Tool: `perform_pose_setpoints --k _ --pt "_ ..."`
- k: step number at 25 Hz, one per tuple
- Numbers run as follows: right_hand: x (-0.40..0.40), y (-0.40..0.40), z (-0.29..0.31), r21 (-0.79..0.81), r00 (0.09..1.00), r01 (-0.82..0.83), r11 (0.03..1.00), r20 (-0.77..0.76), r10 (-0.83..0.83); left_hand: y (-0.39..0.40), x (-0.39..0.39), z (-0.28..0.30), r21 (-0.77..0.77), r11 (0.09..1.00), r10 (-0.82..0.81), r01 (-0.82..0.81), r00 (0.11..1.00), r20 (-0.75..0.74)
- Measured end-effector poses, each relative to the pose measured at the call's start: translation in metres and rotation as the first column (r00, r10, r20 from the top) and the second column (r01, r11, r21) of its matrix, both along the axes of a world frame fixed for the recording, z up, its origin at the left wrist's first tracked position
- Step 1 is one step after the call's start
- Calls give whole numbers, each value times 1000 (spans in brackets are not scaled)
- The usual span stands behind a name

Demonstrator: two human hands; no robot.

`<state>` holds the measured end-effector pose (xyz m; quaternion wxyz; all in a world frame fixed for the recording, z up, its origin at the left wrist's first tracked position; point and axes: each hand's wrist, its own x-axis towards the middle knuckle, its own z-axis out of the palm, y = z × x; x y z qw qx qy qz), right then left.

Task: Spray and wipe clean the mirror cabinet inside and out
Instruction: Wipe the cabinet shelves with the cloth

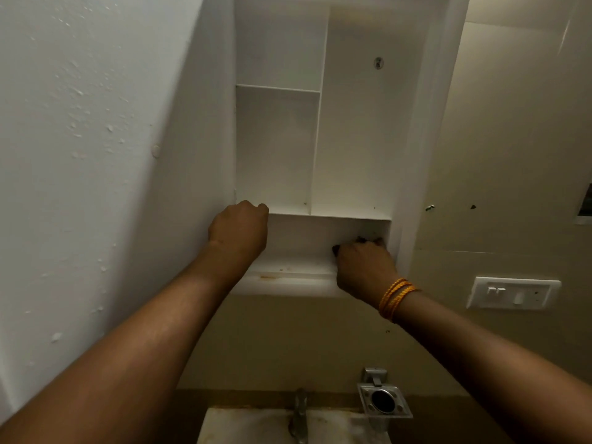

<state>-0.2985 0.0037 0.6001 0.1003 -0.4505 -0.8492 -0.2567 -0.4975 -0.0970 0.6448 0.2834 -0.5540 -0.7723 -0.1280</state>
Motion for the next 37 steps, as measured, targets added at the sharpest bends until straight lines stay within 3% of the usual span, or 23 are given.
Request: perform_pose_setpoints --k 2,5,9,14,17,20,23,27,32,37 --pt "2 0 -11 -28 978 -34 999 -207 27 2 -4 -4 29 1000 -13 13 1000 15" --pt "-1 -3 -36 75 969 75 994 -241 -54 2 -6 -9 69 997 -28 25 999 41" --pt "-5 16 -67 187 957 18 982 -287 37 0 -8 -13 122 991 -65 56 995 70" --pt "-45 10 -68 65 866 88 994 -497 -44 -2 -5 -12 177 981 -98 74 986 132" --pt "-82 -4 -72 33 861 13 999 -509 6 -5 -6 -8 210 974 -131 87 970 205" --pt "-117 -22 -72 4 853 -81 997 -517 71 -7 -10 -5 251 962 -208 110 889 407" --pt "-144 -38 -66 26 824 -213 977 -533 193 -4 -12 -1 201 974 -191 100 841 505" --pt "-162 -51 -57 52 738 -407 912 -569 362 -2 -8 3 147 987 -127 60 857 500" --pt "-141 -37 -61 76 678 -537 840 -553 484 -4 -6 2 175 983 -137 52 844 518" --pt "-110 -30 -57 35 672 -628 777 -480 564 -10 -6 3 164 983 -153 77 840 521"
